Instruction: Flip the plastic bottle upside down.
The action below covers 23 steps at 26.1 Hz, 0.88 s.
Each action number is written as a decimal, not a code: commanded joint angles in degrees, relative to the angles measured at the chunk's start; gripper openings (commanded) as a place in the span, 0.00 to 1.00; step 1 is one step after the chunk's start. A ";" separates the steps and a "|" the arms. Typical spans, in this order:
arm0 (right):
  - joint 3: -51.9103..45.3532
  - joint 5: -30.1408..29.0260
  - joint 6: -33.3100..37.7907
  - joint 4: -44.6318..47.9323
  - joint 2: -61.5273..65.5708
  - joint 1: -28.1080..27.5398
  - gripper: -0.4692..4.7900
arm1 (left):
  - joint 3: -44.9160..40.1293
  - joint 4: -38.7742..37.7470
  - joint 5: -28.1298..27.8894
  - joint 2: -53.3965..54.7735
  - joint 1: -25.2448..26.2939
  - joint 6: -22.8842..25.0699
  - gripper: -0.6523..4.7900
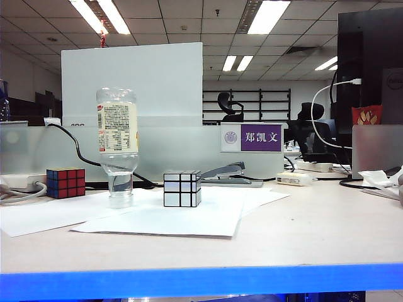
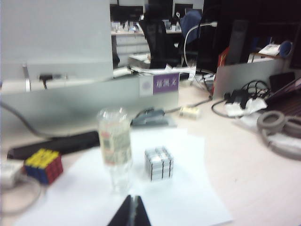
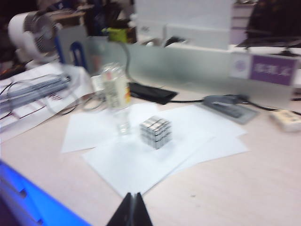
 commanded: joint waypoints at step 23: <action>-33.42 3.80 -8.50 56.57 0.09 -0.02 0.07 | -19.12 19.45 -1.81 -0.11 0.04 -19.21 0.11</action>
